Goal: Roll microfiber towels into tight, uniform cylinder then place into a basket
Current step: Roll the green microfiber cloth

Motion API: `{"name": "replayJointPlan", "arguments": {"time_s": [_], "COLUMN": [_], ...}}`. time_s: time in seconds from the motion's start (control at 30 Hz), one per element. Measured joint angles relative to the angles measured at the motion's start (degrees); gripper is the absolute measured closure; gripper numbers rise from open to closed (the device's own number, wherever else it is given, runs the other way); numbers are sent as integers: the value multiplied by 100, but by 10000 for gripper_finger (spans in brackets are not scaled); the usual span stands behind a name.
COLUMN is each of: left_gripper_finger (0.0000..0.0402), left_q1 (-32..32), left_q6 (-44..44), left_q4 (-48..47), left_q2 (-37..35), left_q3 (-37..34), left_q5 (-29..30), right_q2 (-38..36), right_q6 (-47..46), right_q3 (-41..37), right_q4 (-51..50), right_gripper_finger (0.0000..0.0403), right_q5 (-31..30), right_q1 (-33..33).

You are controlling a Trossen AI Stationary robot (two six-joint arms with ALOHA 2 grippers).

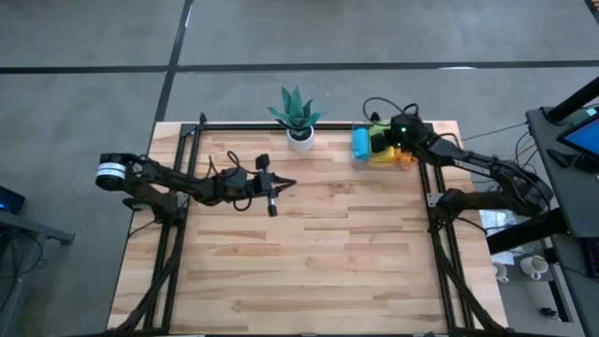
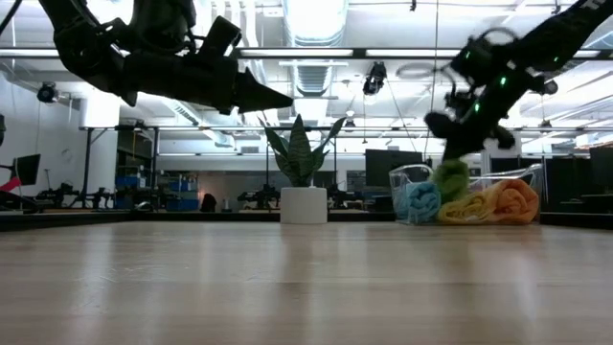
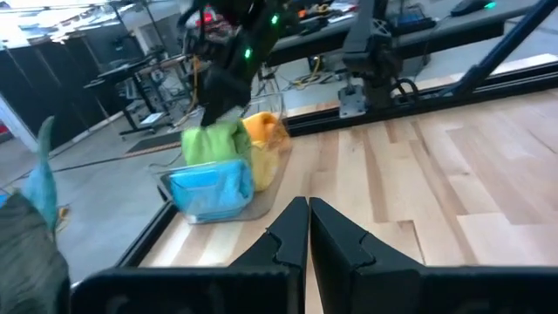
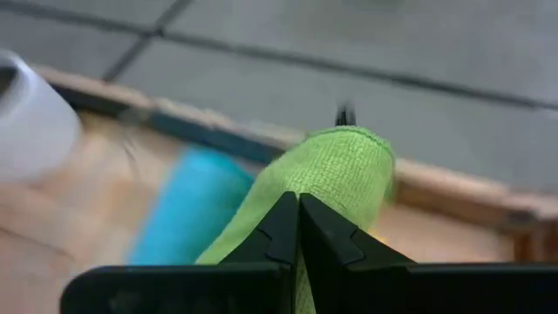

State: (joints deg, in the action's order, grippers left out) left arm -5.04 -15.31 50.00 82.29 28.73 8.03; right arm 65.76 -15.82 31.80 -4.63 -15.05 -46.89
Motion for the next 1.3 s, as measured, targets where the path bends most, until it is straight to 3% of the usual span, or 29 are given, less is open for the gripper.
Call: {"name": "replayJointPlan", "arguments": {"time_s": [0.17, 0.33, 0.53, 0.7, 1.03, 1.17, 1.3], "left_gripper_finger": [402, 402, 402, 402, 402, 402, 402], "left_q1": [2, 3, -63, -59, -59, -59, -59], "left_q6": [137, 295, 410, 597, 599, 598, 599], "left_q4": [4, 5, 27, 3, -8, -199, -358], "left_q2": [-71, -178, -263, -252, -246, -247, -246], "left_q3": [-39, -84, -8, -20, -100, -100, -100], "left_q5": [85, 539, 790, 770, 770, 770, 768], "right_q2": [-1081, -2561, -3392, -2986, -1164, -959, -1026], "right_q6": [322, 1026, 898, 741, -78, -485, -1047], "right_q3": [1, -469, -761, -842, -689, -538, -521], "right_q4": [30, 50, -190, -194, 953, 1544, 1795], "right_gripper_finger": [394, 394, 394, 395, 395, 395, 395], "right_q5": [137, 799, 231, 9, 23, 440, 488], "right_q1": [129, 772, 1042, 836, 337, 337, 337]}}
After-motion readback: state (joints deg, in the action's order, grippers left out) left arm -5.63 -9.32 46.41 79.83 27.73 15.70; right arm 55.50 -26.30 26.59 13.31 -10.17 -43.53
